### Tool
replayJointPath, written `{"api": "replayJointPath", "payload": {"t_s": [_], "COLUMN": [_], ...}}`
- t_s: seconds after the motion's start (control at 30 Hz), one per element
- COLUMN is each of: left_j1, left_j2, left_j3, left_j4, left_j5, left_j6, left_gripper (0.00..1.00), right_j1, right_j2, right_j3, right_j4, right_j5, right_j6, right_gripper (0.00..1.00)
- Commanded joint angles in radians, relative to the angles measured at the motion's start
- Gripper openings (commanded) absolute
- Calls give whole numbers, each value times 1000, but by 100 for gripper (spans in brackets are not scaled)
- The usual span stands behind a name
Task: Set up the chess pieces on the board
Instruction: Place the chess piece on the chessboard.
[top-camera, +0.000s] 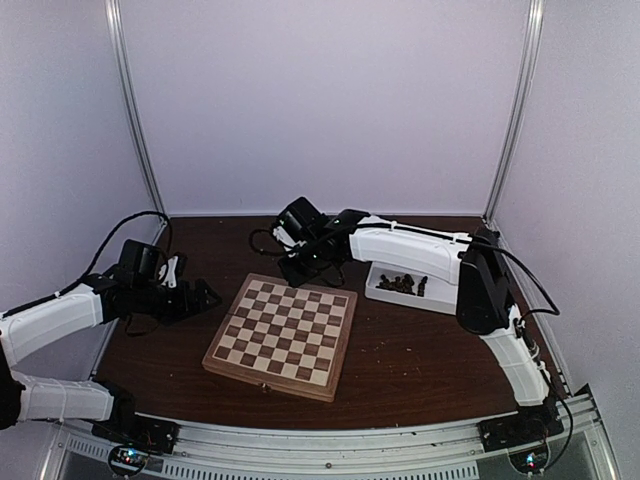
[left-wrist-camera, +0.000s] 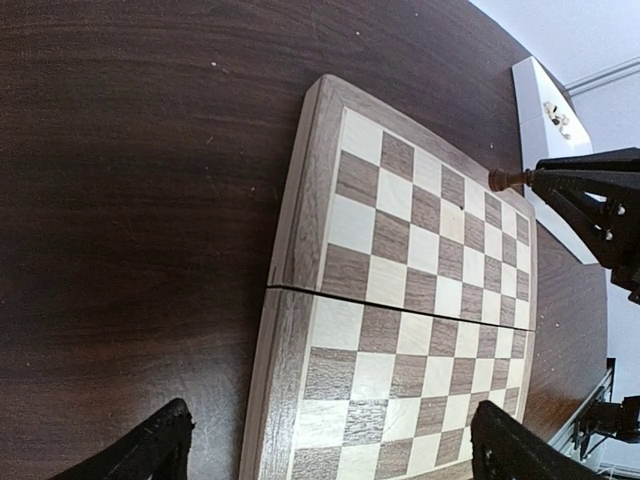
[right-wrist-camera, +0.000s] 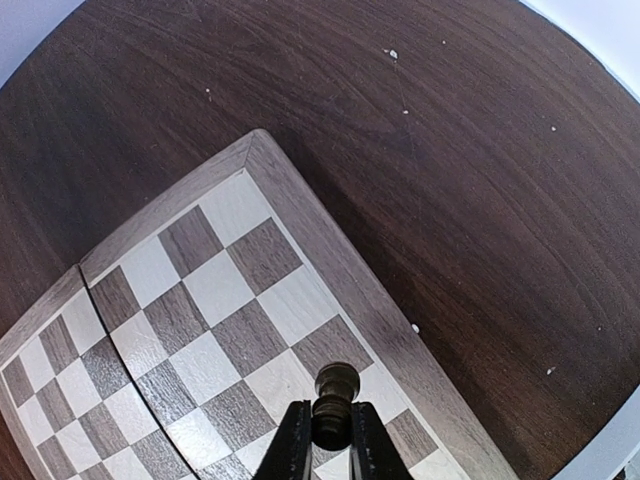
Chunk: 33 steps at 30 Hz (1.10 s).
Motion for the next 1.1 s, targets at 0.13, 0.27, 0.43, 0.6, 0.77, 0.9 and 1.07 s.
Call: {"api": "replayJointPath", "payload": {"t_s": [0.13,0.27,0.43,0.6,0.77,0.9,1.07], "left_j1": [-4,-4,-4,-5,-4,-5,-5], "left_j2": [4,13,30,43,53,68,109], "left_j3": [39,37,39,42,56,77,129], "left_j4": [9,18,28,36,37,37,36], "left_j5": [-14,-10,-5,-1,-2,-5,-3], "left_j6": [22,21,19,19,30,46,68], "left_gripper": [98,98,97,98,98,98,97], "right_j1": [-11,-11,-14,-17,-22,-34,-58], "right_j2": [52,71,87,86,47,-18,-166], "right_j3": [50,60,63,65,66,43,-105], "right_j4": [-10,-11,-15,-19,-16,2,69], "right_j5": [-1,-26,-29,-35,-34,-25,-8], "right_j6": [-5,-5,-5,-8,-7,-4,7], "right_gripper": [12,12,12,38,66,67,68]}}
